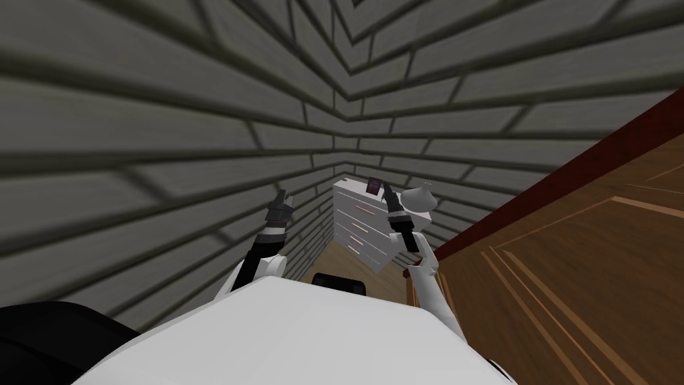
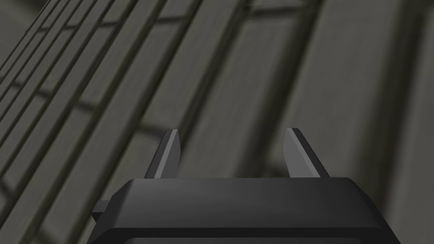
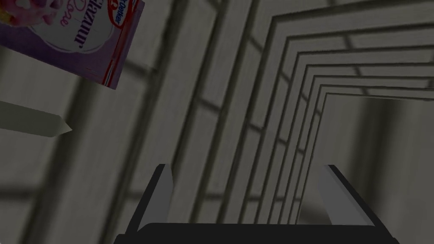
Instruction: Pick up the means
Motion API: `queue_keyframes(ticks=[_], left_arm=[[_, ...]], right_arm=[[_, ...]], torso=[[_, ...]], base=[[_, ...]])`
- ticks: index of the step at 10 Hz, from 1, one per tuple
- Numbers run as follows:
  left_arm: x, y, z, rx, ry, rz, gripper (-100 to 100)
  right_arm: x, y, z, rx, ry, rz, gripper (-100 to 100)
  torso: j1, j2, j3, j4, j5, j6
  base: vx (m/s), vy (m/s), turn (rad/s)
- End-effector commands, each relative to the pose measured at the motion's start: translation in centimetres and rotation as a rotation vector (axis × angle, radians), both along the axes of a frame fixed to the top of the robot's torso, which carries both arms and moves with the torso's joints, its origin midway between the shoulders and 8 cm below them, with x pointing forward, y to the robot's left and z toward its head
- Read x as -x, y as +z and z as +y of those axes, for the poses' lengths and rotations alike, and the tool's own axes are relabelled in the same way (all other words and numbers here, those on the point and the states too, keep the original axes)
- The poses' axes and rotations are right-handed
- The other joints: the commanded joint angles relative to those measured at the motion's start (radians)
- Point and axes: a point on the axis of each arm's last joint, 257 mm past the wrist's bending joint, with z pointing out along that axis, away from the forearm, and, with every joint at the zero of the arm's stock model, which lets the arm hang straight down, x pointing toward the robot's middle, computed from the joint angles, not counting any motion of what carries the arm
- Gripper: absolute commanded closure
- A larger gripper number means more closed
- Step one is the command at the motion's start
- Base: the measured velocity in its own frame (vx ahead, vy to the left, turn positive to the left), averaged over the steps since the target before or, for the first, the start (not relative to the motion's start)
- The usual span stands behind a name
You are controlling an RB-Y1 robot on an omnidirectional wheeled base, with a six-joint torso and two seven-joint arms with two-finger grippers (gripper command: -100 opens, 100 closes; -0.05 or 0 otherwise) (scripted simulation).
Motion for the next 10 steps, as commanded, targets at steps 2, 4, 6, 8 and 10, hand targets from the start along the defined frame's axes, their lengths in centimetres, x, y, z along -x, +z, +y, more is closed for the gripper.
queue_keyframes(ticks=[2,4,6,8,10], left_arm=[[0.0,0.0,0.0,0.0,0.0,0.0,0],[0.0,0.0,0.0,0.0,0.0,0.0,0],[0.0,0.0,0.0,0.0,0.0,0.0,0],[0.0,0.0,0.0,0.0,0.0,0.0,0],[0.0,0.0,0.0,0.0,0.0,0.0,0]], right_arm=[[-2.6,0.1,-0.4,0.118,-0.075,0.004,-100],[-4.4,0.4,-0.5,0.171,-0.11,0.005,-100],[-6.7,0.5,-1.1,0.274,-0.185,0.013,-100],[-8.3,0.6,-1.3,0.323,-0.222,0.022,-100],[-9.7,0.3,-1.8,0.371,-0.261,0.039,-100]], torso=[[0.0,0.0,0.0,0.0,0.0,0.0],[0.002,0.001,0.0,0.0,0.0,0.0],[0.0,0.0,0.0,0.0,0.0,0.0],[0.0,0.0,0.0,0.0,0.0,0.0],[-0.001,-0.001,-0.001,0.0,0.0,0.0]], base=[[-0.05,0.046,-0.046],[-0.052,0.049,-0.036],[-0.053,0.037,-0.043],[-0.036,0.033,-0.028],[-0.025,0.021,-0.029]])
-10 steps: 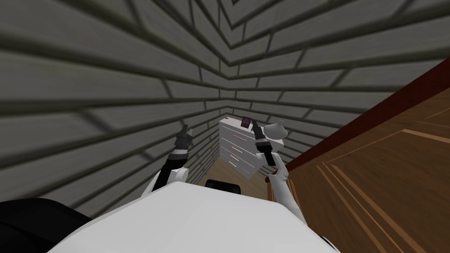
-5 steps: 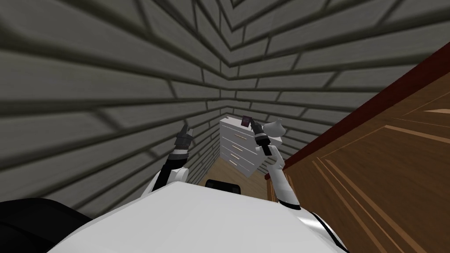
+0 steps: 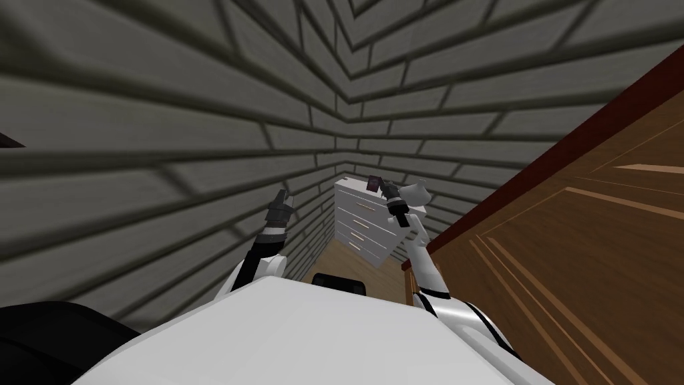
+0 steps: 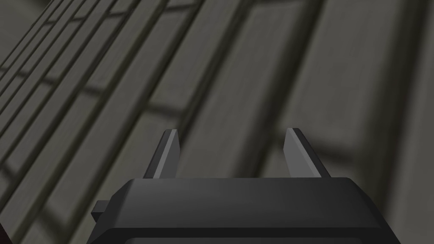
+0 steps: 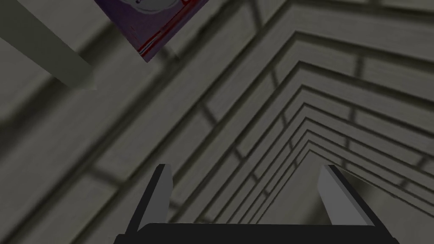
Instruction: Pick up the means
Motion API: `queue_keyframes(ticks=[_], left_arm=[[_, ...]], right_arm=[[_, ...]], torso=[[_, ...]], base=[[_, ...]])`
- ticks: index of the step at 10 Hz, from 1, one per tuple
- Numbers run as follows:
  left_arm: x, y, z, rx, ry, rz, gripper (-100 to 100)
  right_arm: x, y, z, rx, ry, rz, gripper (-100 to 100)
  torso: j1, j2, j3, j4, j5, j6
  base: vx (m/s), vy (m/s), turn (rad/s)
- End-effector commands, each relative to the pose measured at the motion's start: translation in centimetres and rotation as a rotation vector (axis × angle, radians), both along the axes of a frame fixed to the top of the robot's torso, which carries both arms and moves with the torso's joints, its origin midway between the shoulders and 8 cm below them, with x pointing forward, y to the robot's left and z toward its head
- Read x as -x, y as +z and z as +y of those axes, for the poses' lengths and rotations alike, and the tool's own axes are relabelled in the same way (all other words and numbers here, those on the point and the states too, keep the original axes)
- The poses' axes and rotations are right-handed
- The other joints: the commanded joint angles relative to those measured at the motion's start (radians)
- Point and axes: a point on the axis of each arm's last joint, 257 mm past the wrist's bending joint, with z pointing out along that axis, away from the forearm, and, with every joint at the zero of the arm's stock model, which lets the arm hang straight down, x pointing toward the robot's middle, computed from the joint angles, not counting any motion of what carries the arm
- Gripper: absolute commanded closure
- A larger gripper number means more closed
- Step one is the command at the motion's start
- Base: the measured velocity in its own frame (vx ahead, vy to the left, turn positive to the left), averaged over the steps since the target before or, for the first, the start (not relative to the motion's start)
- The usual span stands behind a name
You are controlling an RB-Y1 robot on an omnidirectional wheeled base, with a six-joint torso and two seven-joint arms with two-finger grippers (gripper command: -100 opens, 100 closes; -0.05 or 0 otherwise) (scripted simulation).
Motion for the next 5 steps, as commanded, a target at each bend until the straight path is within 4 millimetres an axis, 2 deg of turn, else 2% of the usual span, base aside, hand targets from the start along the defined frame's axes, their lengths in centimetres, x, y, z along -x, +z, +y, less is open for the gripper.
queue_keyframes(ticks=[1,3,4,5], left_arm=[[0.0,0.0,0.0,0.0,0.0,0.0,0],[0.0,0.0,0.0,0.0,0.0,0.0,0],[0.0,0.0,0.0,0.0,0.0,0.0,0],[0.0,0.0,0.0,0.0,0.0,0.0,0]], right_arm=[[-0.9,-0.5,-0.2,0.024,-0.024,0.013,-100],[-3.0,-0.2,-0.9,0.115,-0.098,0.026,-100],[-3.4,-1.0,-1.2,0.115,-0.102,0.044,-100],[-4.3,-0.7,-1.6,0.158,-0.138,0.049,-100]], torso=[[0.0,0.0,0.0,0.0,0.0,0.0],[0.001,0.0,0.0,0.0,0.0,0.0],[0.002,0.0,0.0,0.0,0.0,0.0],[0.001,0.0,0.0,0.0,0.0,0.0]], base=[[-0.021,0.024,-0.014],[-0.033,0.044,-0.042],[-0.033,0.034,-0.019],[-0.026,0.024,-0.023]])
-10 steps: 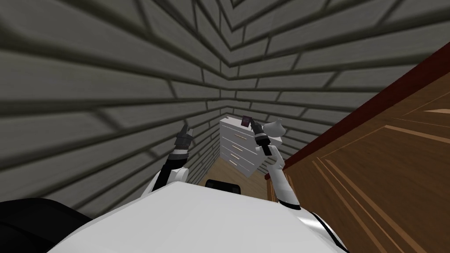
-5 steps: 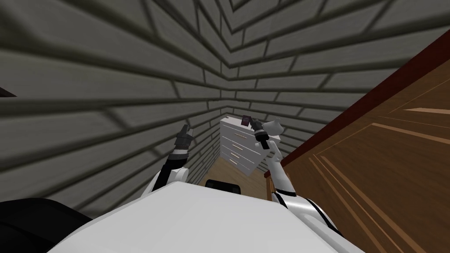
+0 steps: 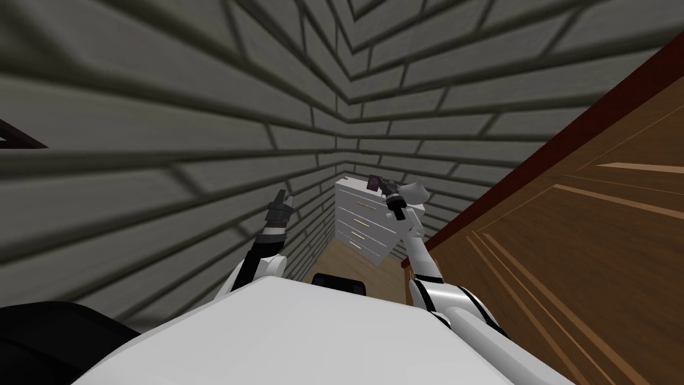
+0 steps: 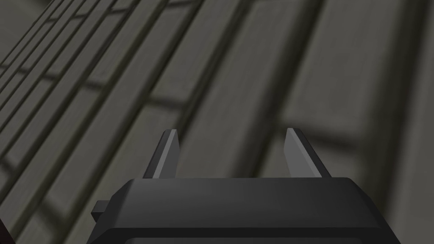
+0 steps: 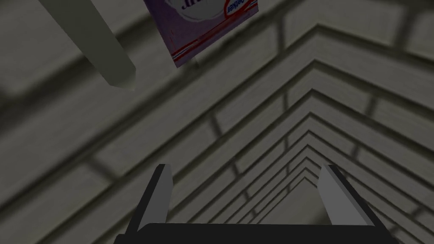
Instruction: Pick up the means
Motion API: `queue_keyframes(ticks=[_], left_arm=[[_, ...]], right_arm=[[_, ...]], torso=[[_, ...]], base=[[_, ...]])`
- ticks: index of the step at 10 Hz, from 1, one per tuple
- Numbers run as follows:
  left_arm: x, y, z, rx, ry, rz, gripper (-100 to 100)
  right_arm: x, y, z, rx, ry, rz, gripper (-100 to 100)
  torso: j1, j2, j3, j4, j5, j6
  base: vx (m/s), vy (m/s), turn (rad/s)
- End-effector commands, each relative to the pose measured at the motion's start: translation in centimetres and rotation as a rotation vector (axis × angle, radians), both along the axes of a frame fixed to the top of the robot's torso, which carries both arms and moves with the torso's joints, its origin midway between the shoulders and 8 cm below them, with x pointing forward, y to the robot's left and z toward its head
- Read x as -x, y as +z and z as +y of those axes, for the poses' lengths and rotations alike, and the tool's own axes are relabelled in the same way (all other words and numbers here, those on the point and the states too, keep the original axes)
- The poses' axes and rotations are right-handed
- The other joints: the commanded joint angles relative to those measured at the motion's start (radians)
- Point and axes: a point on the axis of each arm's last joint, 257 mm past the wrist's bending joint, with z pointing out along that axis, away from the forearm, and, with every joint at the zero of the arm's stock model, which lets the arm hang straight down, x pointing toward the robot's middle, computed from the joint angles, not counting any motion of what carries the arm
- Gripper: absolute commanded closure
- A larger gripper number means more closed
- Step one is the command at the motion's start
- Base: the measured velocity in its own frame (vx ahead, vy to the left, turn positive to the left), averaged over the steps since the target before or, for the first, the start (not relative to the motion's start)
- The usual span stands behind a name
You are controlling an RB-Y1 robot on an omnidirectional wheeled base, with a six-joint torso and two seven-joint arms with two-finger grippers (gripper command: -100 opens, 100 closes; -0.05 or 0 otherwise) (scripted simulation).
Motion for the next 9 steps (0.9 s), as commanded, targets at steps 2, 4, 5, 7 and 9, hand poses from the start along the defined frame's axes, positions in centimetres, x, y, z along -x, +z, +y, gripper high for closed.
queue_keyframes(ticks=[2,4,5,7,9], left_arm=[[0.0,0.0,0.0,0.0,0.0,0.0,0],[0.0,0.0,0.0,0.0,0.0,0.0,0],[0.0,0.0,0.0,0.0,0.0,0.0,0],[0.0,0.0,0.0,0.0,0.0,0.0,0],[0.0,0.0,0.0,0.0,0.0,0.0,0]], right_arm=[[-1.7,-0.7,-1.1,0.065,-0.06,0.031,-100],[-2.8,-1.2,-1.7,0.105,-0.097,0.055,-100],[-2.9,-1.6,-1.8,0.105,-0.099,0.063,-100],[-4.4,-2.1,-2.7,0.177,-0.162,0.098,-100],[-5.3,-3.4,-3.4,0.21,-0.195,0.137,-100]], torso=[[-0.001,0.0,0.0,0.0,0.0,0.0],[-0.001,-0.001,0.0,0.0,0.0,0.0],[0.0,-0.001,-0.001,0.0,0.0,0.0],[-0.001,-0.001,-0.001,0.0,0.0,0.0],[-0.002,-0.001,-0.001,0.0,-0.001,0.0]], base=[[-0.017,0.021,-0.02],[-0.015,0.028,-0.022],[-0.011,0.025,-0.012],[-0.011,0.009,-0.023],[-0.003,-0.001,-0.01]])
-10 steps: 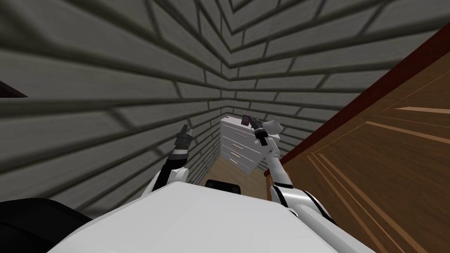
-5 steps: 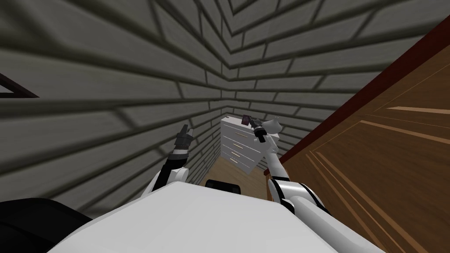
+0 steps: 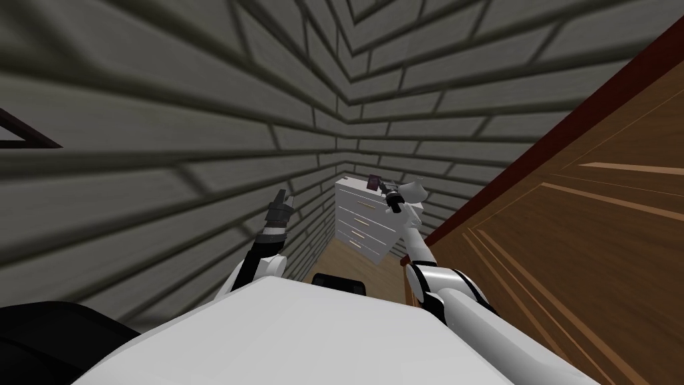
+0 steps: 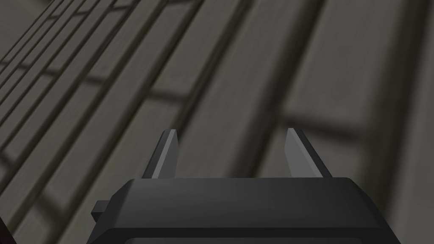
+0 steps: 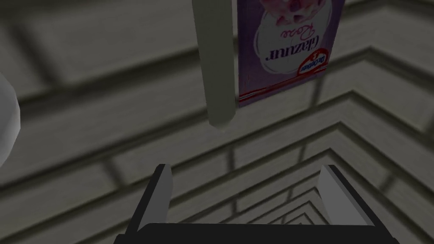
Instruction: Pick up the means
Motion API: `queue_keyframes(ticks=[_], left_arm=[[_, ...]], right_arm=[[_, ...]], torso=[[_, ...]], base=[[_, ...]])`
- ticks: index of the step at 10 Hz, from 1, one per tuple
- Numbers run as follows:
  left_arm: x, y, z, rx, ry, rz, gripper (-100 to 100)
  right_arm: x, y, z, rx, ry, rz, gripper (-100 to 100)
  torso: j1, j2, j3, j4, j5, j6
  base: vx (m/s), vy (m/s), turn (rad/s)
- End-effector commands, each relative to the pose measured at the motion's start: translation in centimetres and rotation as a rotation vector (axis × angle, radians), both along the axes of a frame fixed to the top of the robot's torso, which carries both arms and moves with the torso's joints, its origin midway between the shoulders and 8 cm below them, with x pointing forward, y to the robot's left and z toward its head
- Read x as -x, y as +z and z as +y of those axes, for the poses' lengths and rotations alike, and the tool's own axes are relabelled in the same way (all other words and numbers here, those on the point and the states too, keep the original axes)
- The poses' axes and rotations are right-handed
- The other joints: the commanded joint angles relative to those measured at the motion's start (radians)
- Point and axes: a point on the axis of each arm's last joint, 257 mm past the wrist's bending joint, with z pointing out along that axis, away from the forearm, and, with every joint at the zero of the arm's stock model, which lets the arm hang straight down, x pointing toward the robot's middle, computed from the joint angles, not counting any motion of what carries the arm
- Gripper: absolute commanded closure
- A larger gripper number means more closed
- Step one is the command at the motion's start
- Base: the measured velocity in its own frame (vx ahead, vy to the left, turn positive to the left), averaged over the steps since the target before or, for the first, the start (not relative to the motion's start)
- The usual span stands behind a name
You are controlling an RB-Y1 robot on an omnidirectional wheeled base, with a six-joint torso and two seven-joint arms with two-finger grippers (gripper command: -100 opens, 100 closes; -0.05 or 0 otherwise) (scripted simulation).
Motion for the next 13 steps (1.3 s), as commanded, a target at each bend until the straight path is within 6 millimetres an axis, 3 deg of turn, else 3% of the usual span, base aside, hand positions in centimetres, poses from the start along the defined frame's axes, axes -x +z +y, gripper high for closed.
queue_keyframes(ticks=[1,8,13], left_arm=[[0.0,0.0,0.0,0.0,0.0,0.0,0],[0.0,0.0,0.0,0.0,0.0,0.0,0],[0.0,0.0,0.0,0.0,0.0,0.0,0]], right_arm=[[-1.0,-0.8,-0.7,0.049,-0.043,0.034,-100],[-3.1,-5.3,-2.8,0.169,-0.151,0.174,-100],[-3.3,-5.9,-3.1,0.186,-0.165,0.195,-100]], torso=[[0.0,0.0,0.0,0.0,0.0,0.0],[0.0,0.0,0.0,0.0,0.0,0.0],[0.001,-0.001,0.0,0.0,0.0,0.0]], base=[[-0.004,-0.002,-0.013],[-0.003,0.0,-0.007],[0.001,0.003,0.003]])
